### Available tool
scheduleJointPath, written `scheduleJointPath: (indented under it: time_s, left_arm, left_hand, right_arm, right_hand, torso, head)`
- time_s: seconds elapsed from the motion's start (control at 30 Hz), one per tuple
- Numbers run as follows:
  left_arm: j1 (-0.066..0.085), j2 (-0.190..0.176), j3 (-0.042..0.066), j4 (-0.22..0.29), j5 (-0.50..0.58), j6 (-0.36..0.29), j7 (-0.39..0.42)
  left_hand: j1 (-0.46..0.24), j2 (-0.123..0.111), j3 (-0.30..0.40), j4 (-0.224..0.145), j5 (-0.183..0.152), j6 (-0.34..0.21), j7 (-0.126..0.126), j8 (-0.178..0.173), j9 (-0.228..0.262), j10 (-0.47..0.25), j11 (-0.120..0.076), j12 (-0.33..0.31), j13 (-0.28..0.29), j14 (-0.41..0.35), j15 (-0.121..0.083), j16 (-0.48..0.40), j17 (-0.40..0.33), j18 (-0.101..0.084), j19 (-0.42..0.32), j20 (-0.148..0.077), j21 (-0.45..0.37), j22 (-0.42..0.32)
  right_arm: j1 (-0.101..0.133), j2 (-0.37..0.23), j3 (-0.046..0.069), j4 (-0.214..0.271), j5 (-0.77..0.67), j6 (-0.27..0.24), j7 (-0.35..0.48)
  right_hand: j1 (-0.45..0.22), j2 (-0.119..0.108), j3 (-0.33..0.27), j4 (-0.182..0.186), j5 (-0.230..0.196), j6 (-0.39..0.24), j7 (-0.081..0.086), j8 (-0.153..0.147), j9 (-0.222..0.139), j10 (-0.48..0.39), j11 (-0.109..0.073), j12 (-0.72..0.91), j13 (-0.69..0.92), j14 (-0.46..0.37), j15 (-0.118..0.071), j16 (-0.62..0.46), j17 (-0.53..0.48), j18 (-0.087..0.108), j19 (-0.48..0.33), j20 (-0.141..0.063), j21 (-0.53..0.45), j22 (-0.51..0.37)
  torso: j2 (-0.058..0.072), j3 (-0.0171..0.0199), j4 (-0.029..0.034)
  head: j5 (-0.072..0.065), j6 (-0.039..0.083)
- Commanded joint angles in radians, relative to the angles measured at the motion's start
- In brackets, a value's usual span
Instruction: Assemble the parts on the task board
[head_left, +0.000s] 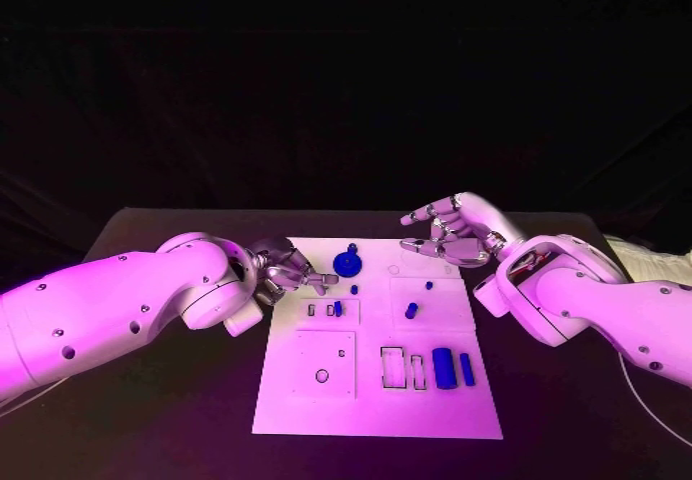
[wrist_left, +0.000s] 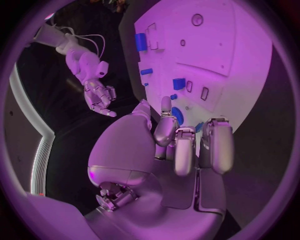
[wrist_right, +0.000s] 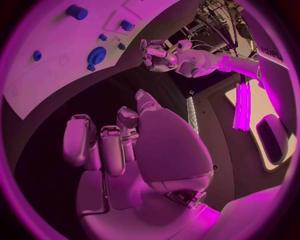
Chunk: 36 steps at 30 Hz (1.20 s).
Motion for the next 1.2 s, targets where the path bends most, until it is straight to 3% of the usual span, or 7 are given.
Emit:
scheduleJointPath:
  time_s: [0.03, 0.13, 0.37, 0.73, 1.2]
  left_arm:
    - [0.01, 0.034, 0.001, -0.023, -0.187, 0.091, -0.182]
    - [0.017, 0.068, 0.0, -0.046, -0.208, 0.111, -0.219]
    - [0.027, 0.135, 0.0, -0.109, -0.223, 0.165, -0.274]
    - [0.03, 0.213, -0.006, -0.185, -0.231, 0.263, -0.305]
    - [0.029, 0.249, -0.009, -0.209, -0.233, 0.312, -0.311]
  left_hand:
    - [-0.038, 0.011, -0.04, 0.004, -0.007, -0.02, -0.013, 0.066, 0.065, 0.01, -0.006, 0.049, 0.054, 0.105, -0.01, 0.003, 0.263, -0.02, 0.017, -0.006, 0.02, 0.067]
    - [-0.057, 0.024, -0.074, 0.007, -0.026, -0.055, -0.015, 0.116, 0.125, 0.012, -0.009, 0.065, 0.074, 0.105, -0.012, 0.003, 0.263, -0.023, 0.023, -0.009, 0.03, 0.085]
    - [-0.077, 0.043, -0.118, 0.008, -0.05, -0.095, -0.014, 0.162, 0.19, 0.012, -0.01, 0.075, 0.087, 0.105, -0.011, 0.003, 0.263, -0.025, 0.026, -0.009, 0.036, 0.098]
    - [-0.082, 0.051, -0.129, 0.007, -0.051, -0.104, -0.014, 0.172, 0.206, 0.014, -0.01, 0.078, 0.092, 0.105, -0.011, 0.003, 0.263, -0.026, 0.03, -0.009, 0.04, 0.107]
    - [-0.069, 0.06, -0.133, 0.005, -0.047, -0.111, -0.015, 0.181, 0.222, 0.017, -0.011, 0.084, 0.1, 0.105, -0.011, 0.003, 0.263, -0.028, 0.033, -0.009, 0.044, 0.114]
  right_arm:
    - [0.001, -0.002, 0.0, -0.003, 0.05, -0.011, 0.025]
    - [0.001, -0.003, 0.0, -0.005, 0.042, -0.011, 0.015]
    - [0.0, -0.002, -0.001, -0.009, 0.027, -0.007, -0.006]
    - [0.0, 0.002, -0.001, -0.013, 0.014, 0.002, -0.027]
    - [-0.002, 0.009, -0.001, -0.018, 0.008, 0.011, -0.038]
  right_hand:
    - [0.008, 0.003, -0.001, -0.006, 0.005, 0.009, 0.0, 0.006, 0.001, 0.005, -0.004, 0.005, 0.0, 0.061, -0.005, -0.007, 0.069, 0.013, -0.004, -0.005, -0.006, -0.002]
    - [0.007, 0.003, -0.001, -0.006, 0.004, 0.011, -0.001, 0.007, 0.001, 0.006, -0.004, 0.006, 0.0, 0.061, -0.006, -0.008, 0.068, 0.013, -0.003, -0.005, -0.006, -0.002]
    - [0.005, 0.002, -0.004, -0.006, 0.004, 0.014, -0.002, 0.008, 0.002, 0.006, -0.005, 0.005, -0.002, 0.061, -0.006, -0.009, 0.065, 0.013, -0.005, -0.006, -0.008, -0.004]
    - [0.002, 0.001, -0.006, -0.005, 0.004, 0.015, -0.002, 0.008, 0.002, 0.005, -0.005, 0.001, -0.004, 0.059, -0.007, -0.013, 0.059, 0.015, -0.009, -0.006, -0.012, -0.011]
    - [0.0, 0.001, -0.007, -0.004, 0.005, 0.016, -0.002, 0.008, 0.002, 0.005, -0.006, 0.001, -0.005, 0.058, -0.007, -0.016, 0.054, 0.016, -0.011, -0.007, -0.014, -0.015]
  torso:
    - [-0.006, 0.0032, -0.0032]
    - [-0.007, 0.0041, -0.0036]
    - [-0.006, 0.0038, -0.0021]
    - [-0.004, 0.0011, -0.0042]
    - [-0.005, 0.0021, -0.0023]
  head:
    - [0.005, -0.005]
    - [0.005, -0.007]
    - [0.008, -0.01]
    - [0.012, -0.015]
    - [0.01, -0.023]
